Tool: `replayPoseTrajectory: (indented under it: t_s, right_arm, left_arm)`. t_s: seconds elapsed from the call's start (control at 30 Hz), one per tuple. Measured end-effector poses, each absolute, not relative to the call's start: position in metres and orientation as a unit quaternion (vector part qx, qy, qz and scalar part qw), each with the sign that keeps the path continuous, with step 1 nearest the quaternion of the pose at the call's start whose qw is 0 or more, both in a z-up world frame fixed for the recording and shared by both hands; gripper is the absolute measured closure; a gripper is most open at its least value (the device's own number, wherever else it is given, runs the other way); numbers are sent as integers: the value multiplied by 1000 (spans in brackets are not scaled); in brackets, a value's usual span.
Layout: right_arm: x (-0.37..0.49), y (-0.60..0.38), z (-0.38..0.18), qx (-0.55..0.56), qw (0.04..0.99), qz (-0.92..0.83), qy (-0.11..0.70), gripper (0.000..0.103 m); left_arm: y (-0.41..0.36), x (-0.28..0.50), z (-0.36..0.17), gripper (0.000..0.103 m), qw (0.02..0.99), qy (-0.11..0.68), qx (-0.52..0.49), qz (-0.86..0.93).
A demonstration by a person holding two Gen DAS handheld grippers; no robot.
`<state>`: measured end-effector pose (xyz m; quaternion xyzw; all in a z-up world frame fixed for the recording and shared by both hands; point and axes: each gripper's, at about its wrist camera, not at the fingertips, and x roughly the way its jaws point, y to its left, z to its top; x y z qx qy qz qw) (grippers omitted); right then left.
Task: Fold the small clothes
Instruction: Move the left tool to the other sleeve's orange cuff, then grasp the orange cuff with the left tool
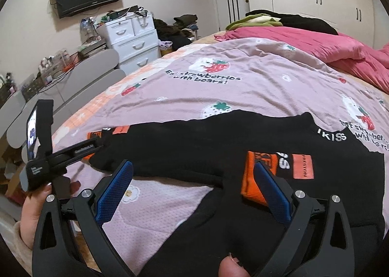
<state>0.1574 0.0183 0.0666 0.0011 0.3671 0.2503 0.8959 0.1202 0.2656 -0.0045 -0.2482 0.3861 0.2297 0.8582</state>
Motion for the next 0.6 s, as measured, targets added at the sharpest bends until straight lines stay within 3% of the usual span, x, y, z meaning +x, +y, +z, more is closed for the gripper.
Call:
replayPoseTrajectory:
  t_s: [0.3,0.57,0.6]
  right_arm:
    - [147,17,56,23,887,261,379,4]
    - [145,-5,39,69,882,243,397,4]
    - [144,-8,36,74,881,241,400,4]
  left_arm:
    - [285,120,-27,9,828,419,-294,229]
    - [294,125,-29,9,835,385,-314,237]
    - [295,126,-27,14,837,379,-316,237]
